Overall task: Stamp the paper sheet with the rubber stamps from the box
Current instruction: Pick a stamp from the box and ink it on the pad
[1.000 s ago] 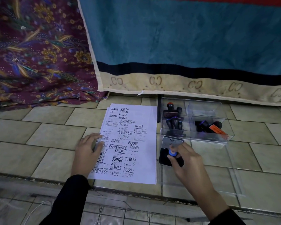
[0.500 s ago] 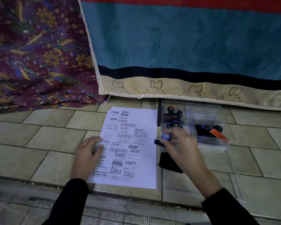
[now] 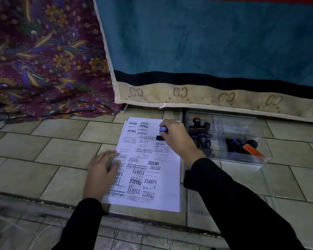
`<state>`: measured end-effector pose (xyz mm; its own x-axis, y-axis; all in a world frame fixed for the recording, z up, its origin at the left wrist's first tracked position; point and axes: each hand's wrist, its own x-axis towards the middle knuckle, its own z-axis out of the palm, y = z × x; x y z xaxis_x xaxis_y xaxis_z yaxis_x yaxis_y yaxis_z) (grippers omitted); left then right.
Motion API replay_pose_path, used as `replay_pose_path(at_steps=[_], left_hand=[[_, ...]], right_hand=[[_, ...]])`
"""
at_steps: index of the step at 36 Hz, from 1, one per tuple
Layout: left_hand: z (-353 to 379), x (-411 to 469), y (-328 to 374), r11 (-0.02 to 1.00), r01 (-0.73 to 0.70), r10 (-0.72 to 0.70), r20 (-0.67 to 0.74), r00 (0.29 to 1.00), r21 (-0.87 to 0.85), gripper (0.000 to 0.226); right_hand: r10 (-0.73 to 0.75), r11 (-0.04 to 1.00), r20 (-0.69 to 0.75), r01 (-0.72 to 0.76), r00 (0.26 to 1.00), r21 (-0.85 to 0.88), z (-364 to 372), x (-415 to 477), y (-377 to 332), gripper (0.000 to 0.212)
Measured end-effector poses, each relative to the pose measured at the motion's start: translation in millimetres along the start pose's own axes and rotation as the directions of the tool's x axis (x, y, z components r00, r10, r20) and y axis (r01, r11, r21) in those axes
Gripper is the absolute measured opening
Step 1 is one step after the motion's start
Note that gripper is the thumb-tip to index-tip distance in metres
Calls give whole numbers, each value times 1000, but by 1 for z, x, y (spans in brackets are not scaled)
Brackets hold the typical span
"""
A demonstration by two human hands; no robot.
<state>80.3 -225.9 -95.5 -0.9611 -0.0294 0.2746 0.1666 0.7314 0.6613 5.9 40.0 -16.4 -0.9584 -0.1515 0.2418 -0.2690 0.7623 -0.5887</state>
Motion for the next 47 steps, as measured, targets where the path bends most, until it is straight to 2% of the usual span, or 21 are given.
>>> replay_pose_path(at_steps=[10, 19, 28, 36, 39, 43, 47], left_hand=[[1, 1, 0, 1000, -5, 5, -6, 1000, -7, 37], [1, -1, 3, 999, -8, 8, -2, 1000, 34, 42], [1, -2, 6, 1000, 1, -1, -8, 1000, 28, 33], [-1, -1, 4, 1000, -12, 12, 3, 1000, 19, 39], [-1, -1, 3, 1000, -17, 17, 0, 1000, 11, 32], [-1, -2, 5, 1000, -15, 15, -3, 1000, 11, 29], [0, 0, 3, 1000, -22, 22, -2, 1000, 10, 30]], right_hand=[[45, 999, 38, -44, 998, -23, 7, 1, 1, 16], [24, 997, 47, -20, 999, -77, 11, -1, -2, 7], [30, 999, 42, -29, 999, -35, 9, -1, -3, 8], [43, 998, -12, -42, 999, 54, 13, -7, -1, 11], [89, 986, -136, -68, 987, 155, 2, -9, 4, 17], [276, 886, -321, -111, 906, 451, -36, -7, 12, 31], [327, 901, -453, -130, 829, 414, -84, -1, 34, 29]])
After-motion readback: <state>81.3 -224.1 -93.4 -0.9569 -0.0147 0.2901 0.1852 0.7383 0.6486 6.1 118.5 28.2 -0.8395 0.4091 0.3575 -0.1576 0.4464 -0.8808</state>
